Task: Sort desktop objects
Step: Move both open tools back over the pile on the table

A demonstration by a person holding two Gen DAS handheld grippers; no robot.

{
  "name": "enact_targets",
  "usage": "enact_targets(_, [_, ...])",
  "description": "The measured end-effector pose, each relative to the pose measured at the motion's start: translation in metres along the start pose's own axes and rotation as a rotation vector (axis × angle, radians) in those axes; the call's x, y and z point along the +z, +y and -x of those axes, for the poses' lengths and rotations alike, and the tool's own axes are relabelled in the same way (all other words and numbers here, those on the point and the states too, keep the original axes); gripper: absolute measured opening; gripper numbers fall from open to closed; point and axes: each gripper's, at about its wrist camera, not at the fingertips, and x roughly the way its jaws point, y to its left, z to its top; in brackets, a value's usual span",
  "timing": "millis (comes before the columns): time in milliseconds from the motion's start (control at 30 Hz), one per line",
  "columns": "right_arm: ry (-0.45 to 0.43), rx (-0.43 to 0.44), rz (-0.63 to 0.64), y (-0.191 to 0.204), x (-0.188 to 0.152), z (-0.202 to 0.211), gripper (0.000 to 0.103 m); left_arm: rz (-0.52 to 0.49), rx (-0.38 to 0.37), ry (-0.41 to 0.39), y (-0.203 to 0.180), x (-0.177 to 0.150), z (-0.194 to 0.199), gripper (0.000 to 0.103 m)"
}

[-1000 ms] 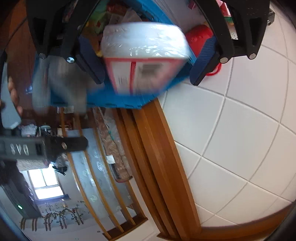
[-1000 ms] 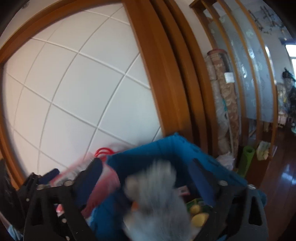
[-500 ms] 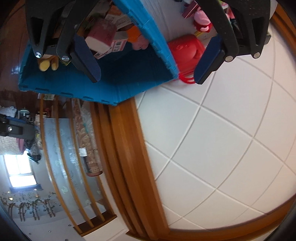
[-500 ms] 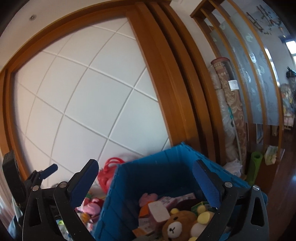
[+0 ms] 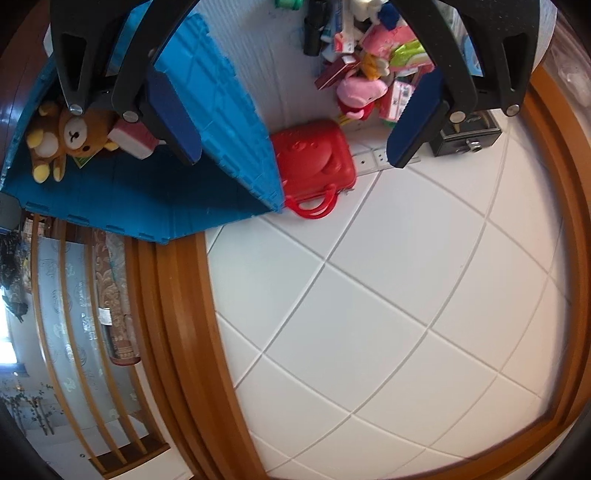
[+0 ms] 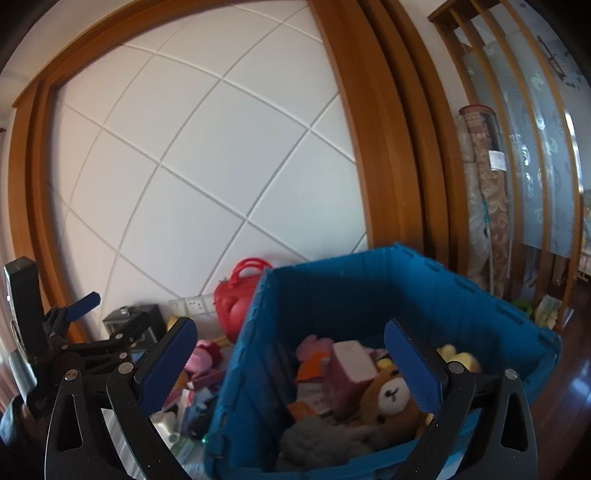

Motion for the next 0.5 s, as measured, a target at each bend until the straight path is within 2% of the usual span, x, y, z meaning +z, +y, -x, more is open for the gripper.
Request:
enact_targets(267, [0.053,0.067,0.011,0.066,-0.012,-0.007,0.103,0.009,0.075,0.061,0.062,-0.020,0.011,0.102])
enact_targets(500, [0.132,0.155,-0.011,0.121,-0.036,-0.023,0.103,0.016,0.102,0.108,0.114,-0.043,0.013,0.102])
